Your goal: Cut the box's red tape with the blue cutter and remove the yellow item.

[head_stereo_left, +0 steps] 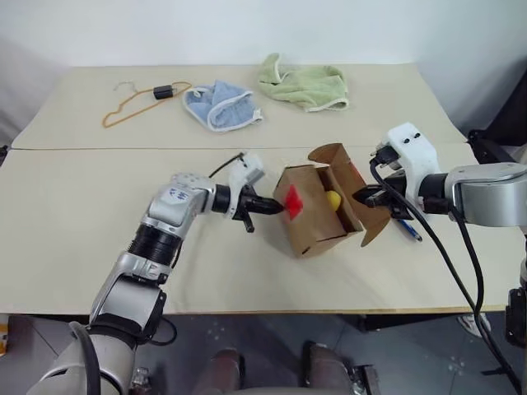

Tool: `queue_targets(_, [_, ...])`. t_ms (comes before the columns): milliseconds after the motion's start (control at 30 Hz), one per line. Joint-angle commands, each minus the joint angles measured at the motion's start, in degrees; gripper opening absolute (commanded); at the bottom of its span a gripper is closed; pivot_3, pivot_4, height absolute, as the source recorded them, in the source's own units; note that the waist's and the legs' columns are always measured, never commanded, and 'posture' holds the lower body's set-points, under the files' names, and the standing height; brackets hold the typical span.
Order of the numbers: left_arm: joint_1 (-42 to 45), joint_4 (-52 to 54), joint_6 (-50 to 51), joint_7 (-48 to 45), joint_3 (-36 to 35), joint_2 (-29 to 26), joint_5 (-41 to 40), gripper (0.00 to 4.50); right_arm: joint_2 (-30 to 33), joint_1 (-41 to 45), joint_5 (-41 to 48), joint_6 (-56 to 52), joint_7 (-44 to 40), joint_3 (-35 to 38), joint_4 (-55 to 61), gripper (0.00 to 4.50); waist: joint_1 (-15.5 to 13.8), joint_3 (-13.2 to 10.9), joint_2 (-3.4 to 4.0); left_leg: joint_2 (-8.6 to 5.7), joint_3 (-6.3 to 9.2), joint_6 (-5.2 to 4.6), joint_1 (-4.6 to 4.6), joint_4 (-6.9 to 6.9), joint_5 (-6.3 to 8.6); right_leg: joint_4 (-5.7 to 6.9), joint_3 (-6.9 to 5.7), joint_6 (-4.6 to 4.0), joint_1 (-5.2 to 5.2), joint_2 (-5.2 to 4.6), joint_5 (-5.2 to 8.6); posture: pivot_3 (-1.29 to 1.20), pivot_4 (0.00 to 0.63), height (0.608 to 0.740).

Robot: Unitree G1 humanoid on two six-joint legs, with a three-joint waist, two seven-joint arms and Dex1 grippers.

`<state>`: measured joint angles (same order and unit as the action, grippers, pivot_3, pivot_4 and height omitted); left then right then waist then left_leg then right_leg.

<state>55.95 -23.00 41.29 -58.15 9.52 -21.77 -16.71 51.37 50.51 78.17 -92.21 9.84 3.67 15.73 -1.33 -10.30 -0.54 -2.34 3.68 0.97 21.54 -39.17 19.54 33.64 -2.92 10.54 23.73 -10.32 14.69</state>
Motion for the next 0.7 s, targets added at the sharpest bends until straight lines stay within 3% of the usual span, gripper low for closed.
queue_targets(33, [5.3,1.9,2.2,-1.8,-5.0,0.5,-5.2,0.00,1.6,2.4,1.3,-0.3,2.3,-0.7,1.5,0.01,-0.1,0.0,0.00,0.00,0.01,0.00,0.00,0.00,0.00,-0.01,-0.02,0.00,0.00,0.00,0.00,0.00,0.150,0.740])
queue_targets(233, [6.0,7.6,9.4,-3.2,-5.7,1.9,-10.3,0.00,-1.6,3.5,4.4,-0.3,8.6,-2.0,2.0,0.01,0.2,0.0,0.00,0.00,0.00,-0.10,0.02,0.04,0.06,-0.12,-0.04,0.00,-0.01,-0.01,0.00,0.00,0.150,0.740])
queue_targets(433, [3.3,9.3,10.3,-5.6,-0.6,0.4,-8.9,0.00,-3.2,3.9,9.6,0.1,17.5,-4.7,1.6,0.01,0.7,0.0,0.00,0.01,0.00,-0.07,0.00,0.05,0.04,-0.09,-0.03,0.00,-0.01,0.00,0.00,0.00,0.150,0.740])
queue_targets(700, [0.6,4.5,6.4,-6.1,3.8,-0.1,-5.2,0.00,4.2,2.6,24.0,9.0,29.4,-11.2,0.6,0.01,1.2,0.0,0.00,0.00,0.00,-0.08,0.01,0.05,0.05,-0.12,-0.03,0.00,-0.02,-0.01,0.00,0.00,0.150,0.740])
